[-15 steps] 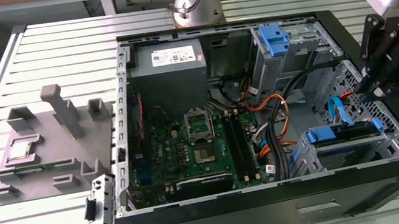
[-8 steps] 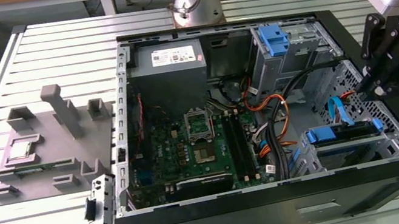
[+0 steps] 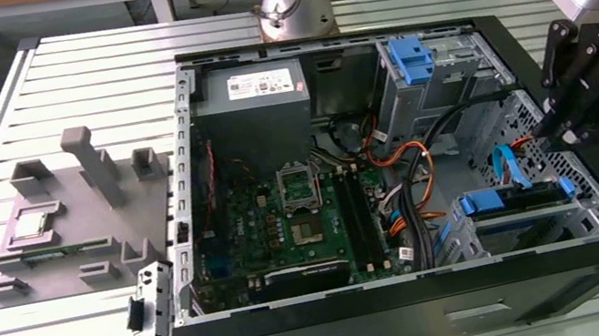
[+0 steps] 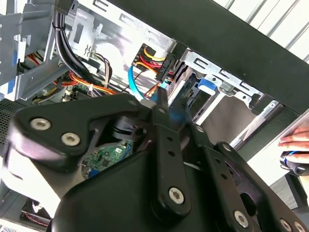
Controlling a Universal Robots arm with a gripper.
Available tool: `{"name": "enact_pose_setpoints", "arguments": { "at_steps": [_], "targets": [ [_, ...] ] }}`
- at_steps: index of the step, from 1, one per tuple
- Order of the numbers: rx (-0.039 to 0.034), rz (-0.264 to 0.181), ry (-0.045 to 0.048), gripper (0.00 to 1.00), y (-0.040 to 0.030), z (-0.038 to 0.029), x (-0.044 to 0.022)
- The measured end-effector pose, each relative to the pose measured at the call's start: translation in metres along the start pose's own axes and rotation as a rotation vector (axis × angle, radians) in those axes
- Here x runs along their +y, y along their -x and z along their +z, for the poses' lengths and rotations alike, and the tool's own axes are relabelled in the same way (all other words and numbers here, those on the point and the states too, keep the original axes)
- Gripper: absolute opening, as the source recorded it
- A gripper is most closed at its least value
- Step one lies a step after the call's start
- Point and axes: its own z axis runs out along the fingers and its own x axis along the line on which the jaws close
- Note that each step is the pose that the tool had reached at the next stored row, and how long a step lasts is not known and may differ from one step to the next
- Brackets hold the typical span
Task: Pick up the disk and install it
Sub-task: 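Insert the second disk wire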
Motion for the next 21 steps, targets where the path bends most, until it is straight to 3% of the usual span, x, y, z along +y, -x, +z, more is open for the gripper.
{"name": "enact_pose_setpoints", "arguments": {
  "at_steps": [3,4,7,8,16,21],
  "targets": [
    [0.0001,0.0,0.0,0.3,0.0,0.0,0.0],
    [0.0001,0.0,0.0,0.42,0.0001,0.0,0.0],
    [0.0,0.0,0.0,0.48,0.0001,0.0,0.0],
    [0.0001,0.0,0.0,0.54,0.0001,0.0,0.0],
    [-0.0007,0.0,0.0,0.54,0.0009,0.0002,-0.0006],
    [-0.0005,0.0,0.0,0.54,0.0015,0.001,-0.0091]
  ]
}}
